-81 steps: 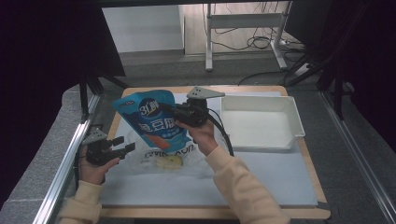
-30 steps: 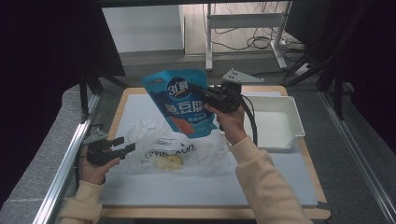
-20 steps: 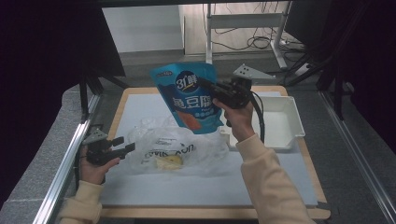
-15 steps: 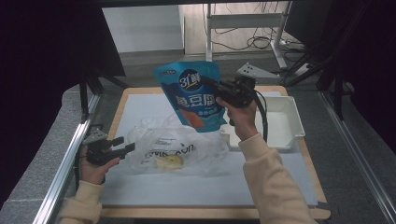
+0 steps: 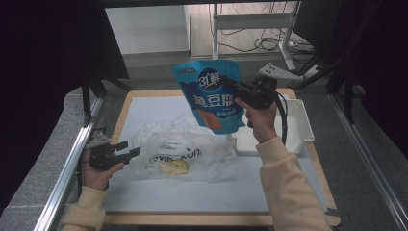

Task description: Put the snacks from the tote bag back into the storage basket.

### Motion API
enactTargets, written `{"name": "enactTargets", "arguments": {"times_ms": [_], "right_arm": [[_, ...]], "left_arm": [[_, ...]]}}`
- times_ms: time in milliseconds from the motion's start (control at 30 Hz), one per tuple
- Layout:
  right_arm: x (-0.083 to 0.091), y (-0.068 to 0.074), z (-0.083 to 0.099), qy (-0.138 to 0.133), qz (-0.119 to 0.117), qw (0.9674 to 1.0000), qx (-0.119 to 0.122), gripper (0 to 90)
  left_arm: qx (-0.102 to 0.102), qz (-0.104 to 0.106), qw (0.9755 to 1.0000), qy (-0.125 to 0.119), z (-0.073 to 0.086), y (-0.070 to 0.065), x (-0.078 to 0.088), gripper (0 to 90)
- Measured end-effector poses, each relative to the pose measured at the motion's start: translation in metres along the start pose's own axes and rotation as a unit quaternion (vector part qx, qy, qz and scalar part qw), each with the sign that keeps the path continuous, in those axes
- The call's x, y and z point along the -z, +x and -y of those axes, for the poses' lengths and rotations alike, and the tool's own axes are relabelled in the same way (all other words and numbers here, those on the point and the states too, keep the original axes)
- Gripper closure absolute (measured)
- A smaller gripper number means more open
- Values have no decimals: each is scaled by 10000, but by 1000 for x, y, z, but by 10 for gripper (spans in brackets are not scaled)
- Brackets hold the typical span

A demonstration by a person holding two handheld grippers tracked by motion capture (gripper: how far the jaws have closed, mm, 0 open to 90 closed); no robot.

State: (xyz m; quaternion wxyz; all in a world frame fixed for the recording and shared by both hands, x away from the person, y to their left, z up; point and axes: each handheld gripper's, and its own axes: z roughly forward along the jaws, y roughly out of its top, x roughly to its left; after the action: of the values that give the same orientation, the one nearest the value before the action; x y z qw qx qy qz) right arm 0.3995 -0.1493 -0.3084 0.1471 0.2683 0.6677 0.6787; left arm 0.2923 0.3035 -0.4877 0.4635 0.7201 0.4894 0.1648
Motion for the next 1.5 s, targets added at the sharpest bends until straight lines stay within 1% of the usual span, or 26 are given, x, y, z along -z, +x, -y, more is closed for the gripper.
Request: {"name": "enactTargets", "arguments": {"times_ms": [233, 600, 967, 1233, 1500], "right_arm": [[7, -8, -1, -30, 80, 10000, -26, 888], [17, -16, -5, -54, 228, 9997, 12, 888], [27, -26, -7, -82, 378, 9993, -18, 888], [41, -33, -11, -134, 514, 9986, -16, 888], [51, -40, -11, -188, 627, 9978, -45, 888]], "left_arm": [[4, -1, 10000, -1, 0, 0, 0, 362], [9, 5, 10000, 16, 0, 0, -1, 362], [16, 6, 10000, 29, 1, 0, -1, 362], [7, 6, 10000, 51, 1, 0, -2, 361], [22, -1, 10000, 52, 2, 0, -2, 361]]}}
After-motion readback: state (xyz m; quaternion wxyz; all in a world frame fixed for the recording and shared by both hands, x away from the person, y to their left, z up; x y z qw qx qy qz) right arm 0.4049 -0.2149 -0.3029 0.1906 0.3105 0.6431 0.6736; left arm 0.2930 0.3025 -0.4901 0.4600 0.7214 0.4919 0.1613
